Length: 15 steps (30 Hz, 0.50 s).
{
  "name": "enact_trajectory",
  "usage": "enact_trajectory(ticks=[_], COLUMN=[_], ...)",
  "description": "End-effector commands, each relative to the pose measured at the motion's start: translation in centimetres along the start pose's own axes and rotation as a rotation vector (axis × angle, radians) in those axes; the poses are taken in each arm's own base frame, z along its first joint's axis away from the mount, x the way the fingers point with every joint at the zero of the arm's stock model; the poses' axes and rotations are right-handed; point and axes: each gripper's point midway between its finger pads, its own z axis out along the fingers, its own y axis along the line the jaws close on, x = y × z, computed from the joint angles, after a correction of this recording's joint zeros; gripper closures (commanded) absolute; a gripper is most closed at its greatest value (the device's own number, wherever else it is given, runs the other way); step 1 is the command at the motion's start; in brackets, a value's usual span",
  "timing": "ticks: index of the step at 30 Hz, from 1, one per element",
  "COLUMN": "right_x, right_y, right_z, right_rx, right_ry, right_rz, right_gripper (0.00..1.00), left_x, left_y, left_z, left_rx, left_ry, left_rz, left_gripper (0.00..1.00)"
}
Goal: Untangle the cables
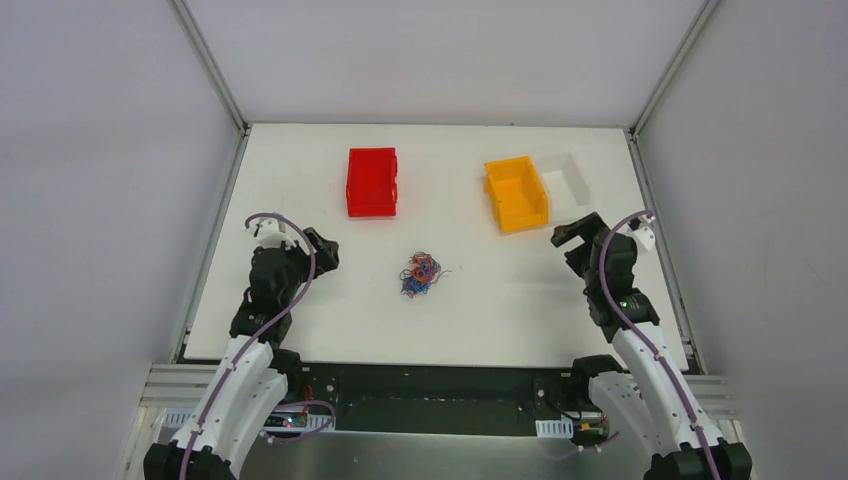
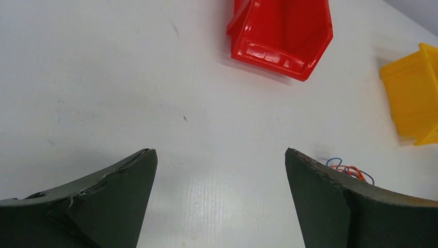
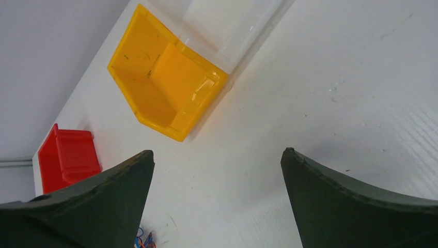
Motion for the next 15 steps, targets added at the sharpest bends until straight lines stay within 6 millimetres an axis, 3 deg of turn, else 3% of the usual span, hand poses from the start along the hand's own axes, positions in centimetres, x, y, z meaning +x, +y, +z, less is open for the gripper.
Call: enact_trajectory(ticks=[1,2,4,7,10,15], right_x=[1.3,1.7,3.2,6.9,10.5,15.8], right_y=[1.2,1.5,3.5,7.4,9.5,11.9], right_z=[0.1,0.0,-0.5,-1.8,-2.3,-2.9], right_rx=[-0.078,-0.103,-0.227,-0.454,-0.488,-0.511], right_ry=[0.049,0.072,0.153,0.341,0.496,0.659], right_rz=[0.038,0.026,-0.023,-0.088,-0.18,-0.261], right_gripper=[0.03,0.03,0.03,0.0,0.03,0.17], left_x=[-0.4,-0.1,0.5,2.2,4.0,7.2], left_y=[-1.3,-1.5,-4.2,-8.0,-10.4,-14.2], left_z=[-0.2,-0.2,-0.3,-0.4,0.2,0.1], left_rx=[0.056,0.07,0.242,0.451,0.511,0.595], left_ry=[-0.042,-0.041,-0.031,0.072,0.181,0.287], left_rz=[-0.152,-0.171,-0.163,-0.134,-0.078,0.059], left_gripper=[0.0,0.0,0.0,0.0,0.0,0.0])
